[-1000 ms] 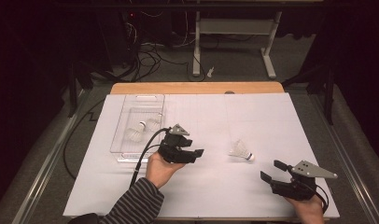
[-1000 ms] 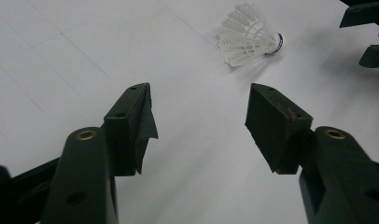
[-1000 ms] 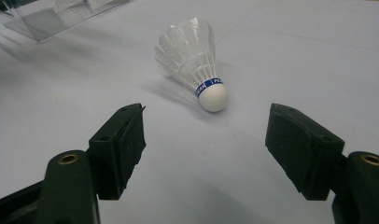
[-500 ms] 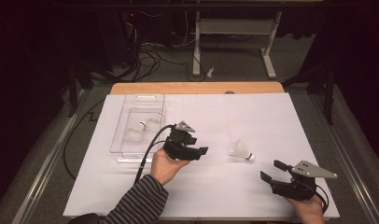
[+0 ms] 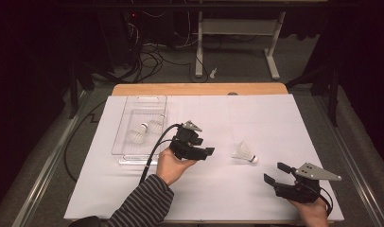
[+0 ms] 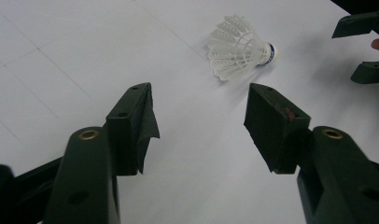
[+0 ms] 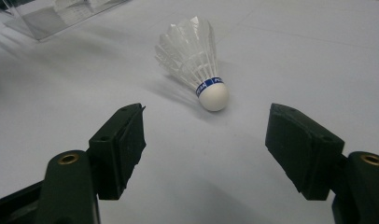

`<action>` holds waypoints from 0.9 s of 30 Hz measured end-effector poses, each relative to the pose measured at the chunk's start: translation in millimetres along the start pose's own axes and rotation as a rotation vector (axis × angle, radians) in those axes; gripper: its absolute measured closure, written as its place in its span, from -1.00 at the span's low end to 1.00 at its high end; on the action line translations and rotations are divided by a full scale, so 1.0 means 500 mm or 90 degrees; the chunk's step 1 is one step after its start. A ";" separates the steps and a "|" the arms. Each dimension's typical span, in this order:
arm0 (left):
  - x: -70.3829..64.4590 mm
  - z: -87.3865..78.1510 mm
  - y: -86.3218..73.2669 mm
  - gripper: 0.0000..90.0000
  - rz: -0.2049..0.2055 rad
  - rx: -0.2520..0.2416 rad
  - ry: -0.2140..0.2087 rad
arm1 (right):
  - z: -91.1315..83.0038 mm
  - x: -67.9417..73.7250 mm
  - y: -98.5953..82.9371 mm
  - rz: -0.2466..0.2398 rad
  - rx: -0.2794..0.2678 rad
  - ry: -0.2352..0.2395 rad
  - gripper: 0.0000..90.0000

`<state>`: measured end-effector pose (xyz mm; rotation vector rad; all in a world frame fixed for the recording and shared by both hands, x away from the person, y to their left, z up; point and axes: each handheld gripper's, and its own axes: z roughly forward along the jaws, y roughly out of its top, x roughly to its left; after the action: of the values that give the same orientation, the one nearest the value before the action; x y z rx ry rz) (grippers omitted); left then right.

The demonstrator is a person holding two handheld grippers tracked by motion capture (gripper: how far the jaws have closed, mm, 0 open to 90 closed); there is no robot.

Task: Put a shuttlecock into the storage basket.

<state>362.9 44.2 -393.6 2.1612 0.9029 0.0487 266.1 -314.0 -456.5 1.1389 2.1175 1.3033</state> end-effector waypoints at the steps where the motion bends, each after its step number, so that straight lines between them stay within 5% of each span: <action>1: 0.000 0.001 0.001 -0.05 0.002 0.001 0.000 | 0.000 0.000 0.000 -0.001 0.000 0.000 -0.36; 27: -0.013 0.033 0.034 -0.03 0.010 0.030 -0.015 | -0.001 -0.001 0.000 0.001 -0.001 0.000 -0.35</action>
<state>373.3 22.1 -392.0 2.2091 0.8815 0.0104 266.1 -314.7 -456.5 1.1397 2.1158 1.3052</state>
